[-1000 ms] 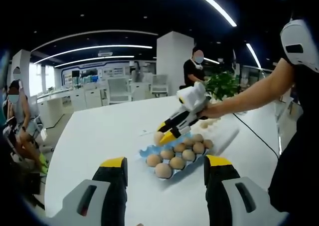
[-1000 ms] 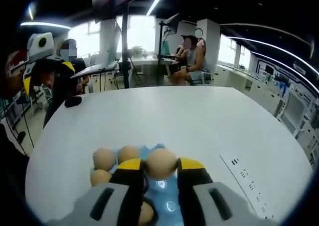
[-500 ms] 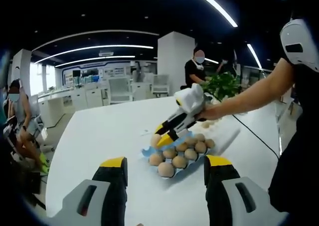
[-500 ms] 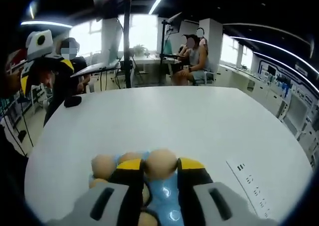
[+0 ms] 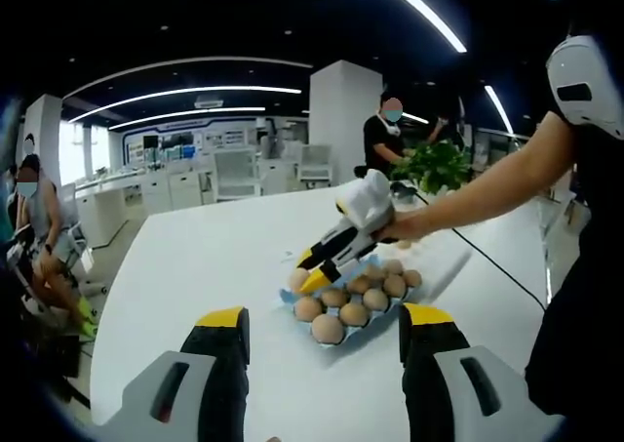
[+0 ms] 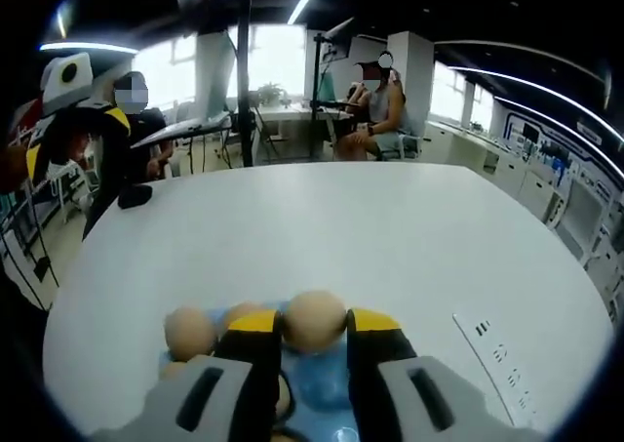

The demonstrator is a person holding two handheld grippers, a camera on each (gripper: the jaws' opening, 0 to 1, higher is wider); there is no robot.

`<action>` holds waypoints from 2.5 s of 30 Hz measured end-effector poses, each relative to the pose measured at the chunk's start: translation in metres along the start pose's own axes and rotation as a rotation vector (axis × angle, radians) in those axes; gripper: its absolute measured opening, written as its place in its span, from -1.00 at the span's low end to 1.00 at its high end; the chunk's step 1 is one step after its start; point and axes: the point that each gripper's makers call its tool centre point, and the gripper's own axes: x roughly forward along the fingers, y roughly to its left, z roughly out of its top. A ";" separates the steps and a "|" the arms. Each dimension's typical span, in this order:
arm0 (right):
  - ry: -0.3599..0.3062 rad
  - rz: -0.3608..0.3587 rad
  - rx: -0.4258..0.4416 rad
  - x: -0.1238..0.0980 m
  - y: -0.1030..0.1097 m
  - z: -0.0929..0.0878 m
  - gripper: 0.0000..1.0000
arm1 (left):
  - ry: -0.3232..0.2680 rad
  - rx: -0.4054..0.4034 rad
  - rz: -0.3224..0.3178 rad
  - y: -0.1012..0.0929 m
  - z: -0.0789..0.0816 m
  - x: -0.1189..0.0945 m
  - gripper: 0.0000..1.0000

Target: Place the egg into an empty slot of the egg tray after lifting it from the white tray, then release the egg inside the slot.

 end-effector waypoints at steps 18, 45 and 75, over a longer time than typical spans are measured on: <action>0.050 0.013 0.069 0.015 0.004 -0.009 -0.47 | -0.002 -0.005 0.000 0.001 0.000 0.000 0.24; -0.024 0.010 0.005 -0.022 -0.001 -0.001 -0.40 | -0.009 0.008 -0.008 -0.005 0.006 0.002 0.24; -0.047 -0.099 0.083 -0.088 -0.028 -0.035 -0.43 | -0.009 0.012 -0.033 -0.008 0.011 0.010 0.25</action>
